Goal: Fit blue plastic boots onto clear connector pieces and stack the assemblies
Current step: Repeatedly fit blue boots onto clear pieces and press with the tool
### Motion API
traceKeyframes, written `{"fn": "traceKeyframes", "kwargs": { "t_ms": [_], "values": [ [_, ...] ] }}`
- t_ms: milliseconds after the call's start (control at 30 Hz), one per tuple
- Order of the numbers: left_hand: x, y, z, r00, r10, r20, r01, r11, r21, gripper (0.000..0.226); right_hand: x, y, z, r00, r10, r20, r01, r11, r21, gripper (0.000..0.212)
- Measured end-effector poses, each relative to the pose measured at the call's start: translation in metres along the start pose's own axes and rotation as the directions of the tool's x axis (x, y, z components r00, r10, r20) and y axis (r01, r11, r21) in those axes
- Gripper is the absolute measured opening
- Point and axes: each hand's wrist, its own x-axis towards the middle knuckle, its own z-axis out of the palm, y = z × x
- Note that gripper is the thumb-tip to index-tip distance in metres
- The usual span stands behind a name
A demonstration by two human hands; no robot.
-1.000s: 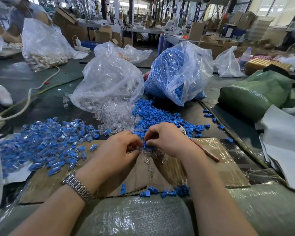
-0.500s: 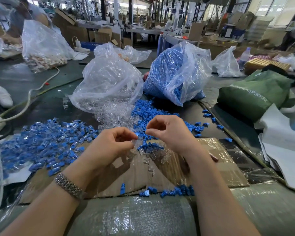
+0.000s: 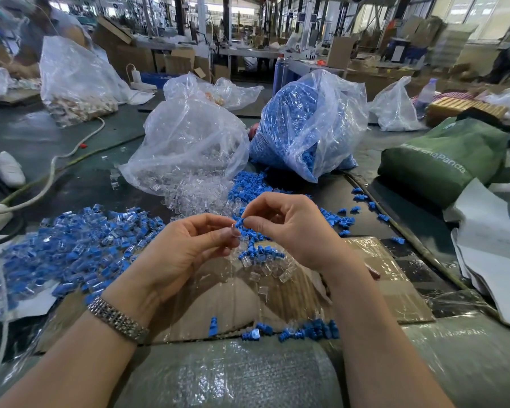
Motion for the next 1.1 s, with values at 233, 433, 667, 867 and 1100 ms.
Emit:
{"fn": "traceKeyframes", "kwargs": {
  "t_ms": [233, 433, 667, 867, 1100],
  "values": [
    [-0.001, 0.000, 0.001, 0.999, -0.032, 0.038, 0.032, 0.999, -0.003, 0.022, -0.002, -0.001, 0.003, 0.999, -0.043, 0.012, 0.044, 0.993, -0.112, 0.003],
    [-0.003, 0.002, 0.000, 0.997, 0.008, 0.077, -0.012, 0.999, 0.051, 0.027, -0.005, -0.003, 0.005, 0.998, -0.057, 0.020, 0.060, 0.986, -0.158, 0.006],
    [-0.002, 0.000, 0.001, 0.997, 0.075, 0.030, -0.079, 0.985, 0.153, 0.026, -0.006, -0.007, 0.008, 0.997, -0.075, 0.014, 0.076, 0.965, -0.252, 0.011],
    [-0.003, 0.002, 0.002, 0.997, 0.069, 0.044, -0.075, 0.986, 0.149, 0.024, -0.007, -0.009, 0.003, 1.000, 0.007, 0.018, -0.003, 0.983, -0.186, 0.011],
    [-0.003, 0.002, 0.002, 0.996, 0.081, 0.024, -0.082, 0.995, 0.064, 0.023, -0.014, 0.012, -0.026, 0.753, 0.580, -0.311, -0.614, 0.449, -0.649, 0.048]
  ]
}}
